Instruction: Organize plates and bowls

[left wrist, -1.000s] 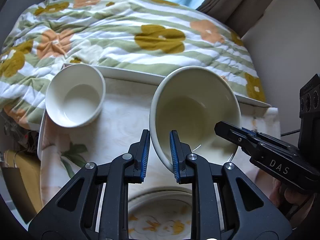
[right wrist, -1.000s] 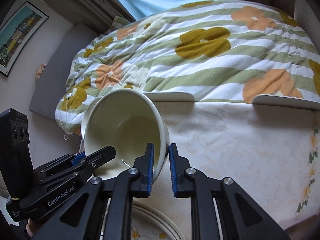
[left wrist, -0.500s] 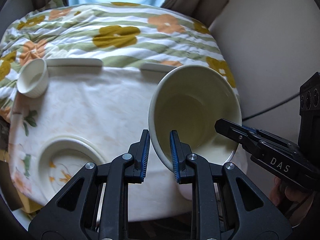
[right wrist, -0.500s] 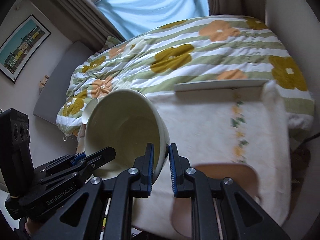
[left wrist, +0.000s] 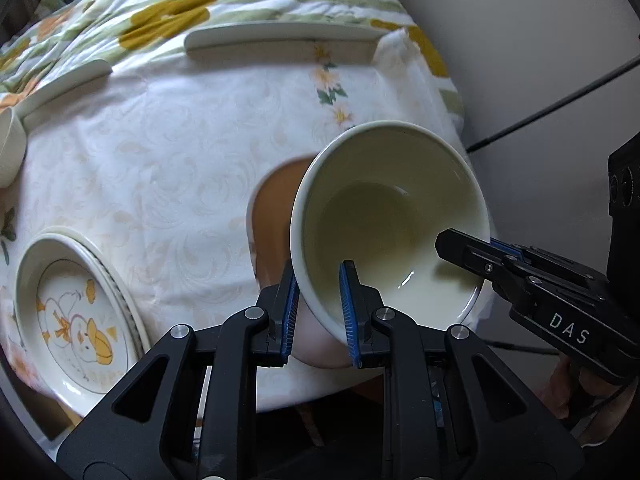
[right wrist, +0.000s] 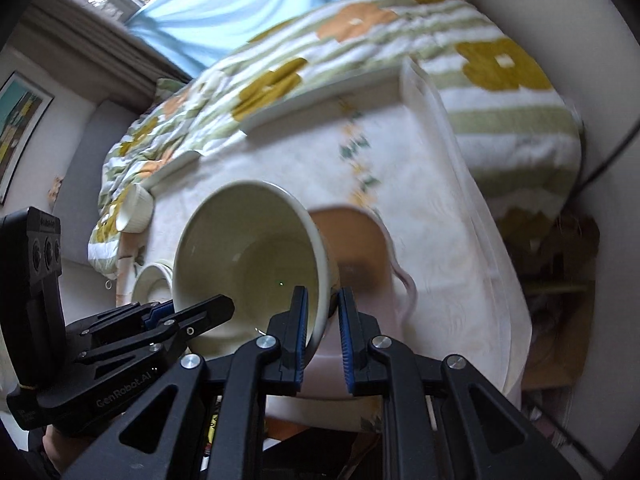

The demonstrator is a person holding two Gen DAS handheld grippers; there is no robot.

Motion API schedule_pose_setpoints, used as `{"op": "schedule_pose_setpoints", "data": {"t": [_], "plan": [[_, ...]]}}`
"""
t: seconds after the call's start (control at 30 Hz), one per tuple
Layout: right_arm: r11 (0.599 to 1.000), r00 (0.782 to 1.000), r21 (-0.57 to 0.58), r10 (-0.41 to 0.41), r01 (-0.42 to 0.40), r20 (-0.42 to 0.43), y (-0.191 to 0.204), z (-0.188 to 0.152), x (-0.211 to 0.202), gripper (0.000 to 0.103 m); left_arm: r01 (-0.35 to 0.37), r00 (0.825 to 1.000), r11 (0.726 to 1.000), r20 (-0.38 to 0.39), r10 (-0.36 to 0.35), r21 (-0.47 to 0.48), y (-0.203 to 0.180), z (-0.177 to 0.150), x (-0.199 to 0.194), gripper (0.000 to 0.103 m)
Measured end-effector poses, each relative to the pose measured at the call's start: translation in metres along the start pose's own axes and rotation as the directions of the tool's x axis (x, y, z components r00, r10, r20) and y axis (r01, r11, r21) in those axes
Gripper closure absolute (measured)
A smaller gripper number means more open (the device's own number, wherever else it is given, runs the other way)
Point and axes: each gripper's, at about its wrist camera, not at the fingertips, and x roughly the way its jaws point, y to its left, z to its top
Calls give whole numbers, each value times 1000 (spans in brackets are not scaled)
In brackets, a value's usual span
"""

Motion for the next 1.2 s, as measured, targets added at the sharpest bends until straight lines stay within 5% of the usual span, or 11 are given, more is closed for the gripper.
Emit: {"op": "schedule_pose_setpoints", "data": {"t": [0.53, 1.2], "plan": [[996, 996, 55, -59, 63, -67, -21, -12, 43, 89, -79, 993, 987, -80, 91, 142, -3, 4, 44, 85], [990, 991, 60, -127, 129, -34, -9, -20, 15, 89, -105, 994, 979, -18, 110, 172, -7, 5, 21, 85]]}}
